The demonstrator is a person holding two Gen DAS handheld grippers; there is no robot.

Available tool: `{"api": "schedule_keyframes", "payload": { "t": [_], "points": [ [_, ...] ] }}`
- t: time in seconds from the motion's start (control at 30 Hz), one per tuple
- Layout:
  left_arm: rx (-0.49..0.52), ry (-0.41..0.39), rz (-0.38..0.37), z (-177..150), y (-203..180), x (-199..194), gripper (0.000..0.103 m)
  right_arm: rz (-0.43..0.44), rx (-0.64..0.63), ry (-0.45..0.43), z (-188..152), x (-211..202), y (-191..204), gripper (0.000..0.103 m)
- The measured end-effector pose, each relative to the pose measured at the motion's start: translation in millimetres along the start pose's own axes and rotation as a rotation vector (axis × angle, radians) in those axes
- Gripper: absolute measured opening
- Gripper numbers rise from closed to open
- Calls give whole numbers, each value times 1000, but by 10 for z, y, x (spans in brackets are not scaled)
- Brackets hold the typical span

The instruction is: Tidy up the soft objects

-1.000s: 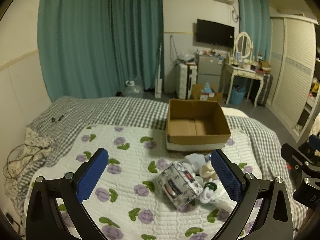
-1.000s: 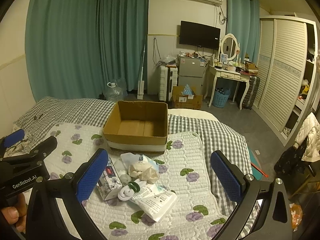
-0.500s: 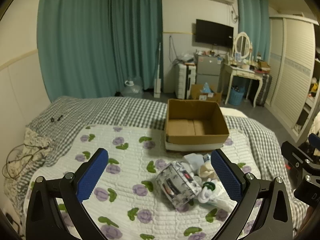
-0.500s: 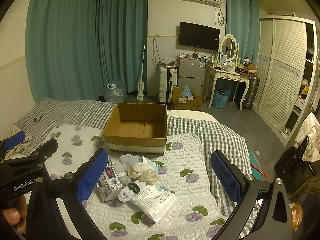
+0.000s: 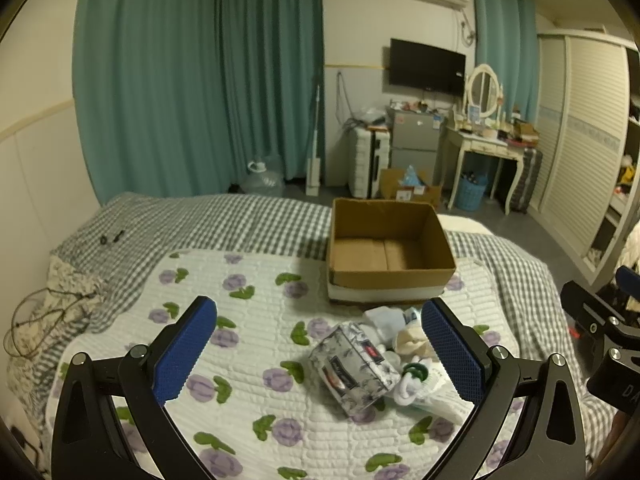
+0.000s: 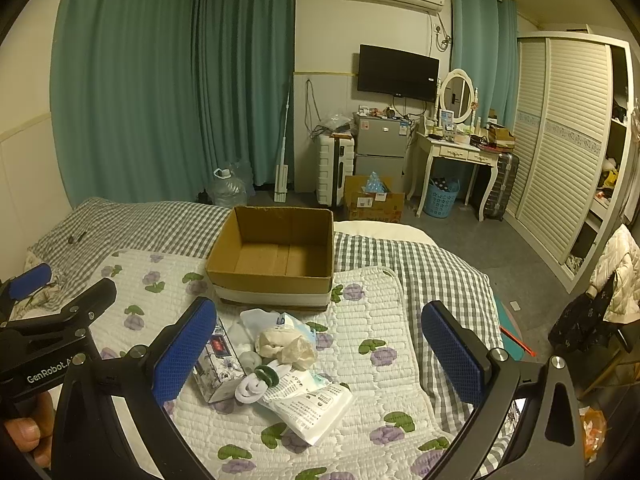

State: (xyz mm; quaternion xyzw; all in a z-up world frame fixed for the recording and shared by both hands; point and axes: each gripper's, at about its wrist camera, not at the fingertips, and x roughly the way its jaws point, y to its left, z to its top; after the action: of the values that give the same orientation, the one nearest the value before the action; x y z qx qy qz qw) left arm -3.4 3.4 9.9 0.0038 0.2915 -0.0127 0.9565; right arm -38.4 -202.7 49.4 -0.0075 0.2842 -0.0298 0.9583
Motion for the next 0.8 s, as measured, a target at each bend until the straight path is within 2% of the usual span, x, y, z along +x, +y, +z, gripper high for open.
{"api": "schedule_keyframes", "payload": {
  "t": [0.8],
  "points": [
    [25,-2,-5,38,-28,47,103,1,6,-16,55,-60,-20,103]
  ]
}}
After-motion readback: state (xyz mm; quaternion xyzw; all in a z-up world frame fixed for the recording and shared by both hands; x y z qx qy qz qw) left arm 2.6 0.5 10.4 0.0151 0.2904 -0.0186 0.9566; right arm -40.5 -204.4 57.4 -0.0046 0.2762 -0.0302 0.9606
